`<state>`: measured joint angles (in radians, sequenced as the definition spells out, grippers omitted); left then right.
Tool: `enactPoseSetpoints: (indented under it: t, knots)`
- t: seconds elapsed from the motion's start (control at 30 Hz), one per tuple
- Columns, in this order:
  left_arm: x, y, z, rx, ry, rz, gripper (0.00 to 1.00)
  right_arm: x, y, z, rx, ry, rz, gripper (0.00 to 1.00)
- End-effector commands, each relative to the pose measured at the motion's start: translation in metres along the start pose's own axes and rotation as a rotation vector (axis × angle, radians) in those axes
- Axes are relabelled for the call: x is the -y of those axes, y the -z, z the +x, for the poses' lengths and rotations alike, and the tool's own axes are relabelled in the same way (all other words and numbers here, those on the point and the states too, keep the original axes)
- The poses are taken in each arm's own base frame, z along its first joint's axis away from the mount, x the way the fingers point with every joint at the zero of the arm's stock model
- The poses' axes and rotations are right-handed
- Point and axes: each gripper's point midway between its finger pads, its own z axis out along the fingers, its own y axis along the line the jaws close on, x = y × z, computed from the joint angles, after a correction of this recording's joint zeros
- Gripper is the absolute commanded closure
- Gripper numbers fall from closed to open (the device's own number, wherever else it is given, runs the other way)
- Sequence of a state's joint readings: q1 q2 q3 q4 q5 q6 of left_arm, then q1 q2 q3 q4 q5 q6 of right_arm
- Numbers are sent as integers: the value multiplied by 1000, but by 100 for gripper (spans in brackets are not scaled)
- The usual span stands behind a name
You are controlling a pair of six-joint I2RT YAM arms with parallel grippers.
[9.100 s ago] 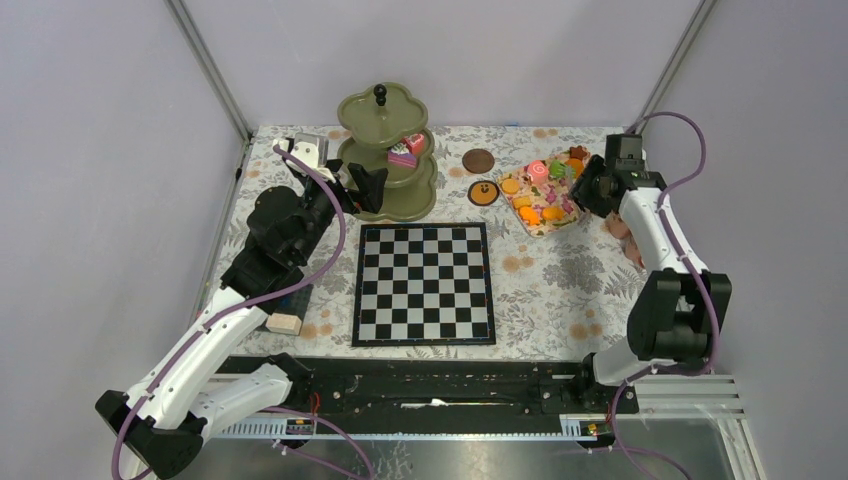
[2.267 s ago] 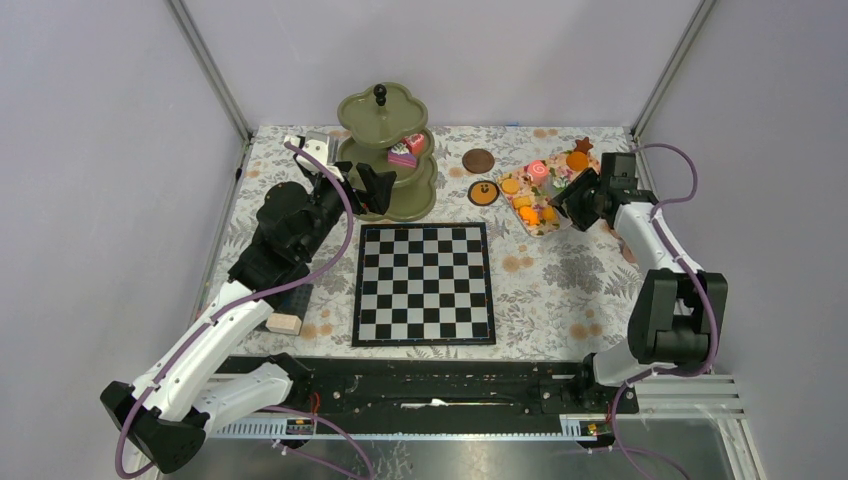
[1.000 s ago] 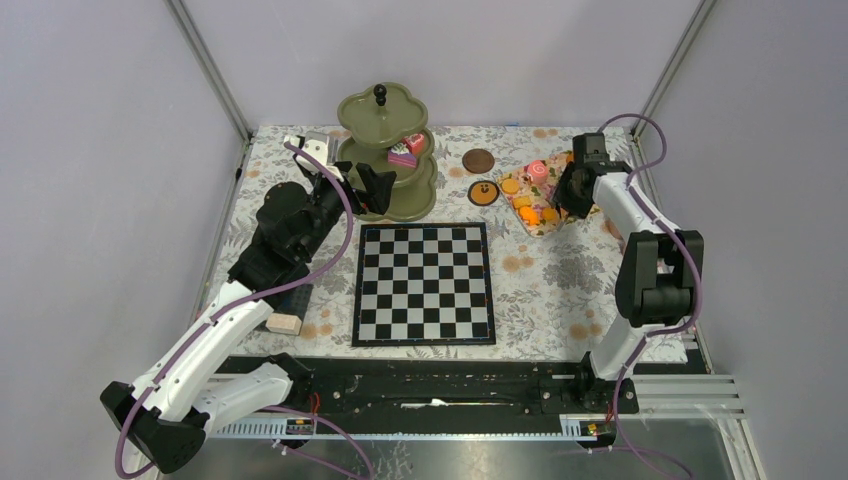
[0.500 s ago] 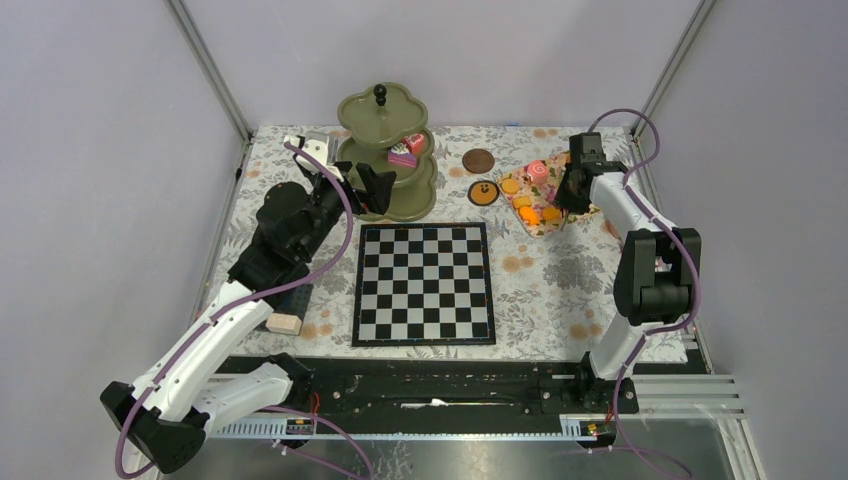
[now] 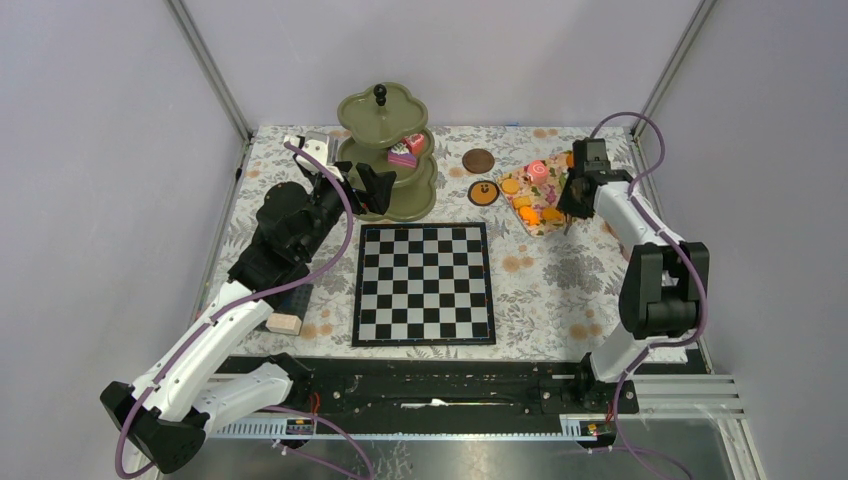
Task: Serve the afternoon tea
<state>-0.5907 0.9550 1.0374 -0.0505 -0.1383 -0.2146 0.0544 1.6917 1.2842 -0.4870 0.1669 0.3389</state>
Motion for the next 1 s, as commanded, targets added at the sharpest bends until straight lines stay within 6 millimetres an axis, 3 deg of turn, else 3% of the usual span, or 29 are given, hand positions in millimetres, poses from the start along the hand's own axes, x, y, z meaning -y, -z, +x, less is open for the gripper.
enactPoseSetpoints:
  t: [0.0, 0.17, 0.63, 0.83, 0.97]
  knots:
    - [6, 3, -19, 67, 13, 21, 1, -1, 19, -11, 81, 5, -18, 95]
    - [5, 3, -20, 69, 13, 21, 1, 0, 27, -7, 90, -2, -34, 100]
    - [5, 3, -20, 68, 13, 20, 1, -12, 70, -13, 235, 10, -193, 100]
    - [4, 3, -21, 72, 12, 15, 1, -52, 104, -10, 267, 64, -412, 100]
    - [4, 2, -20, 70, 10, 12, 1, -99, 134, -1, 278, 154, -561, 100]
